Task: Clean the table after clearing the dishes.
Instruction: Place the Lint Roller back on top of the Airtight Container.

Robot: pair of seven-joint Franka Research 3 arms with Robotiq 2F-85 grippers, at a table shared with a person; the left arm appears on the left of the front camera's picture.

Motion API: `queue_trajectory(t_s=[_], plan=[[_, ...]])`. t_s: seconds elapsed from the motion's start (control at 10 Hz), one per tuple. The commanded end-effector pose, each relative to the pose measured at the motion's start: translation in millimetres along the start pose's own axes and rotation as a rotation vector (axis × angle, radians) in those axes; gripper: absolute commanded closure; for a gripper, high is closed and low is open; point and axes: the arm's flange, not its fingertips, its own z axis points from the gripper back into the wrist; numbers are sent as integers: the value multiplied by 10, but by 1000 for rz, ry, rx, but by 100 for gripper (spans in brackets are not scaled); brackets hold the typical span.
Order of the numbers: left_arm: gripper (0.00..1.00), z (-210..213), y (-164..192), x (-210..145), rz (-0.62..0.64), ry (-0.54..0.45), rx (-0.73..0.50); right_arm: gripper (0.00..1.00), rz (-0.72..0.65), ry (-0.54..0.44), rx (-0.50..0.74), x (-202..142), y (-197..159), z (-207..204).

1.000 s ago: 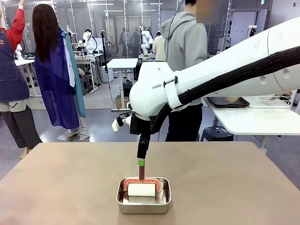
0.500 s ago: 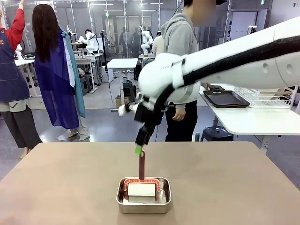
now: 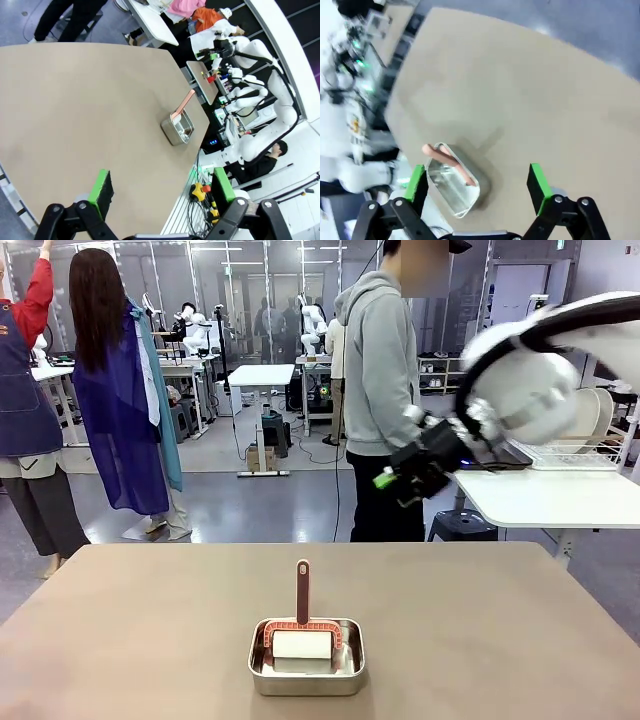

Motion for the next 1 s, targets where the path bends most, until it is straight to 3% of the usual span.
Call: queue_trajectory(t_s=[0.0, 0.1, 0.3, 0.5, 0.9], plan=[[0, 0, -48, -12, 15, -8, 19, 0, -182, -168, 244, -506, -392, 185], [0, 0, -48, -12, 15, -8, 19, 0, -252, -230, 286, -690, -646, 397], [0, 0, -48, -12, 15, -8, 19, 0, -286, -261, 332, -1008, -840, 587], [0, 0, -48, -12, 15, -8, 19, 0, -324, -373, 340, -1448, -1030, 1005], [0, 0, -48, -12, 15, -8, 19, 0, -340, -453, 175, -1739, -1411, 2122]])
